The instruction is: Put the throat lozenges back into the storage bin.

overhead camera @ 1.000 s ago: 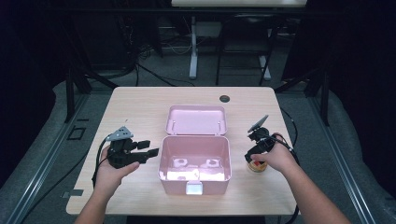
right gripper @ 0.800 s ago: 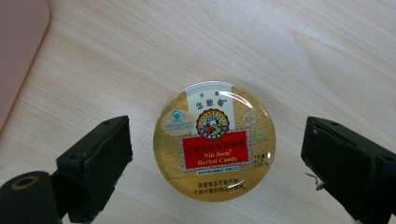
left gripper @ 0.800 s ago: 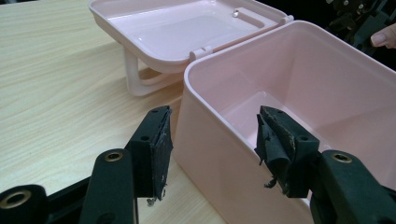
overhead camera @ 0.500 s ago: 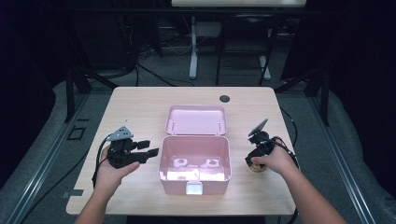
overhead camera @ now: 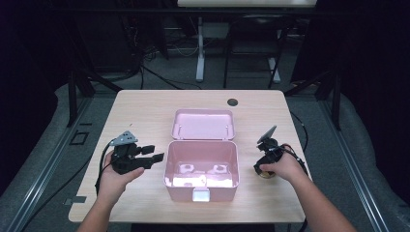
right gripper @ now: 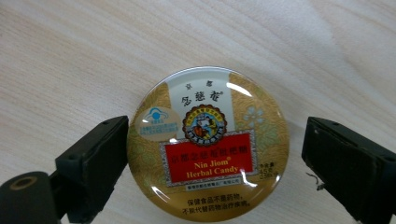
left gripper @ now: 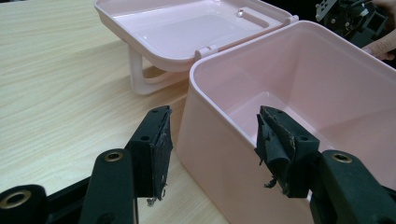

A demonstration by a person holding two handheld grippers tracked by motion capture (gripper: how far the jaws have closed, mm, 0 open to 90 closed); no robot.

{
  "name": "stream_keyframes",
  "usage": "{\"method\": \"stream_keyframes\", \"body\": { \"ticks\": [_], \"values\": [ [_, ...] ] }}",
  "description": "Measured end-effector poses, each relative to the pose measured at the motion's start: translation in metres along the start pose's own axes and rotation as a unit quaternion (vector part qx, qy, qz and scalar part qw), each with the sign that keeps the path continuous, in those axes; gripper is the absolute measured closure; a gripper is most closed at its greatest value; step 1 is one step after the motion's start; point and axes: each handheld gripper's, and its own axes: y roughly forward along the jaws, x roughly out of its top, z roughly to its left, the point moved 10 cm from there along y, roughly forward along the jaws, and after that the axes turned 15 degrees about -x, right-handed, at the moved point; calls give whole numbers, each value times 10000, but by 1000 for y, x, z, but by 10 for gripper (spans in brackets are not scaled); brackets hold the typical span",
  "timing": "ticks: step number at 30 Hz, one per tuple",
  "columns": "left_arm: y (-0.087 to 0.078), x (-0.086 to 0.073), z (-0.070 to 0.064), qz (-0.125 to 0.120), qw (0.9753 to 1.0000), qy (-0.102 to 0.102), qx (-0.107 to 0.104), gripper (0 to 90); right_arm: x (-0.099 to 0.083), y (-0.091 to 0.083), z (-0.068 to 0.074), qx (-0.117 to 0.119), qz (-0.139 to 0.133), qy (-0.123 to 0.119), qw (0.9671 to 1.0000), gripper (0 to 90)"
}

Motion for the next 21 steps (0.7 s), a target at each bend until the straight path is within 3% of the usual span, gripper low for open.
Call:
{"method": "stream_keyframes", "body": {
  "ticks": [12, 21],
  "values": [
    [-1, 0, 1, -12, 10000, 4, 18, 450, -3, 3, 6, 105, 157, -64, 9998, 180],
    [-1, 0, 1, -21, 10000, 1, 23, 449, -3, 4, 6, 138, 175, -130, 9997, 190]
  ]
}}
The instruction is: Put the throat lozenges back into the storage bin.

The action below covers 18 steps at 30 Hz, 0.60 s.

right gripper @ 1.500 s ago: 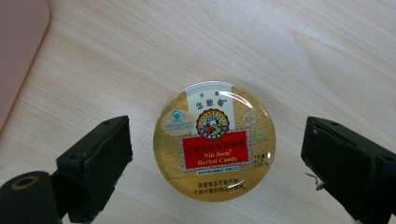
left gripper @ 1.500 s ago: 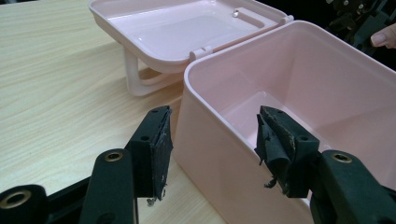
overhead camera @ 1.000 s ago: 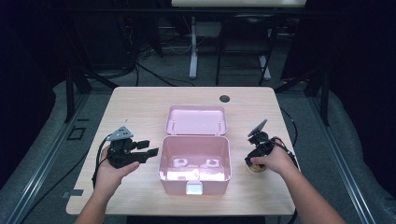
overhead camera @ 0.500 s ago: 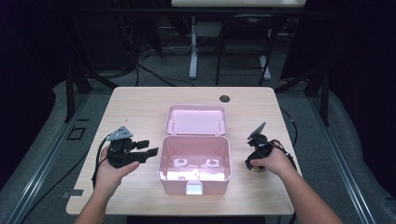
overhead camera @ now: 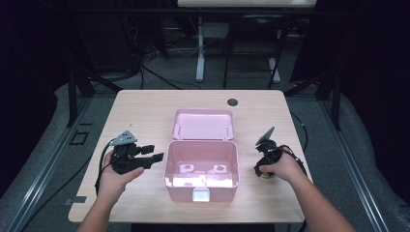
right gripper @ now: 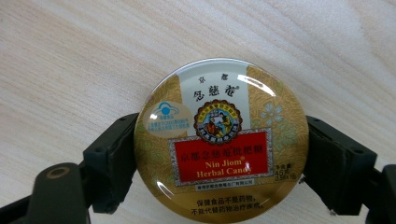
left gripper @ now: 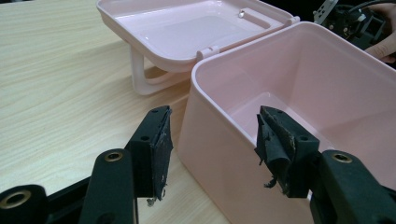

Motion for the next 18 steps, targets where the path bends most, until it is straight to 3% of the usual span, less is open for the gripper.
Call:
{"method": "stream_keyframes", "body": {
  "ticks": [18],
  "values": [
    [0, 0, 0, 1, 10000, 3, 2, 450, 0, 1, 1, 100, 93, 45, 9999, 197]
  ]
}}
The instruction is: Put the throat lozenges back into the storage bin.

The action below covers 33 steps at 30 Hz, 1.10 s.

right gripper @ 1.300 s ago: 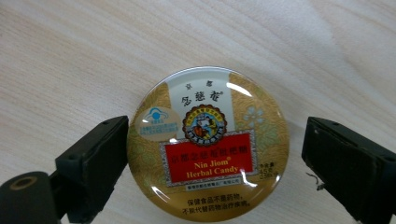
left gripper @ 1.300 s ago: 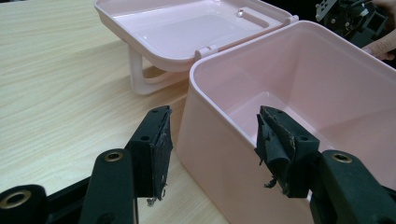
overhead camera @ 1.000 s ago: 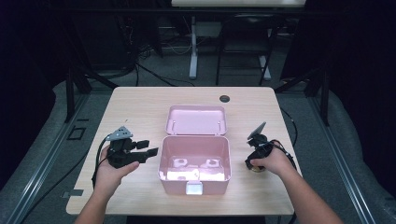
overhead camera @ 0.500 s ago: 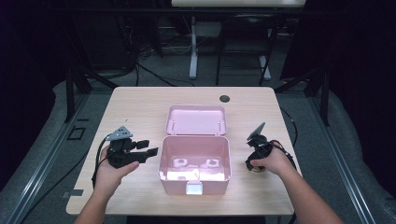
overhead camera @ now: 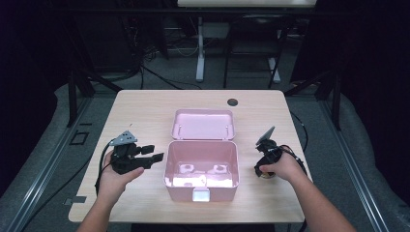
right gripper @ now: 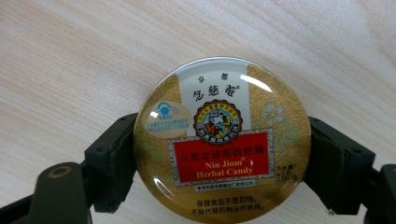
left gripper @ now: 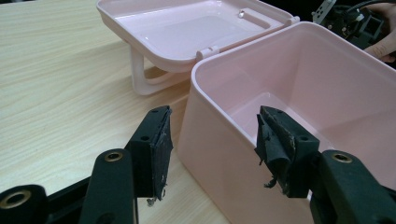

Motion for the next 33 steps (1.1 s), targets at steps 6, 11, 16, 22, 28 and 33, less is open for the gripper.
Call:
{"method": "stream_keyframes", "body": {
  "ticks": [6, 11, 16, 22, 28, 33],
  "values": [
    [1, 0, 0, 11, 10000, -9, -2, 450, -1, -2, -1, -5, 11, -32, 10000, 197],
    [1, -1, 0, 25, 10000, -12, -15, 450, 0, -7, 0, -26, -28, -119, 9999, 197],
    [1, -1, 0, 9, 10000, -9, -2, 450, 0, -10, -1, -40, -54, -165, 9998, 198],
    [1, -1, 0, 37, 10000, -23, -18, 450, -2, -15, -1, -37, -2, -178, 9998, 198],
    [1, -1, 0, 36, 10000, -17, -20, 450, -1, -23, -2, -55, -74, -267, 9996, 198],
    [1, -1, 0, 12, 10000, -35, -16, 450, -3, -32, -2, -99, -65, -316, 9994, 198]
  ]
}}
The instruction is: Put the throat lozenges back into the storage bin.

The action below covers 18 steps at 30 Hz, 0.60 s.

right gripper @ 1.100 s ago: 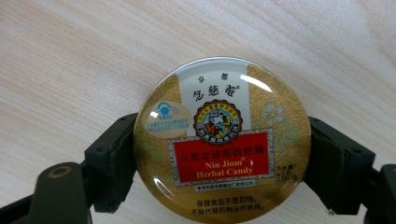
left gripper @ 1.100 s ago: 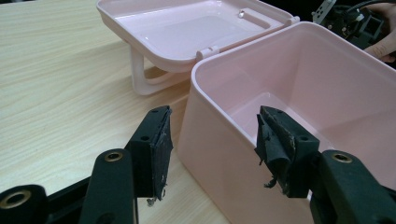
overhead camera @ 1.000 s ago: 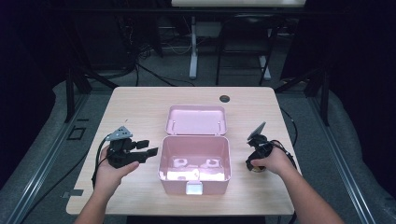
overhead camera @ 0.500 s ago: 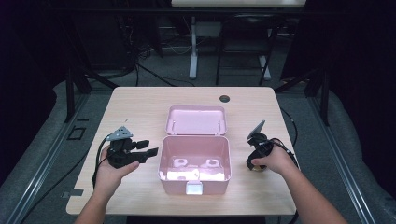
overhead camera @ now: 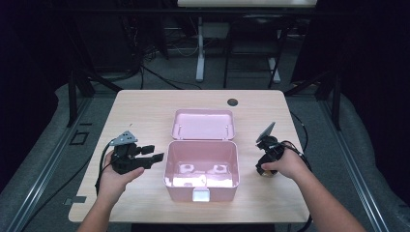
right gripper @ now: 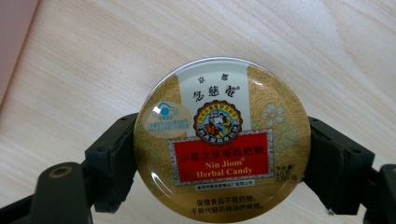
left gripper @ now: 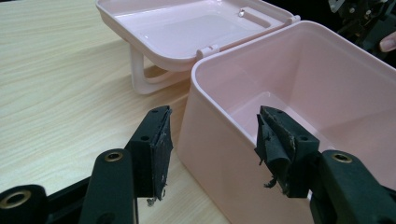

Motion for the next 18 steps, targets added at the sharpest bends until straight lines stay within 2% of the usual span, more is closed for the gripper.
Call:
{"method": "stream_keyframes", "body": {
  "ticks": [6, 8, 18],
  "values": [
    [0, 0, 0, -3, 10000, 14, 2, 449, 0, -13, 1, -37, 20, -71, 10000, 199],
    [0, 0, 0, -6, 10000, 8, 0, 450, 1, -17, 1, -46, -44, -196, 9998, 199],
    [-1, 1, -1, -6, 10000, 16, -14, 450, 3, -39, 7, -92, -96, -449, 9989, 199]
  ]
}}
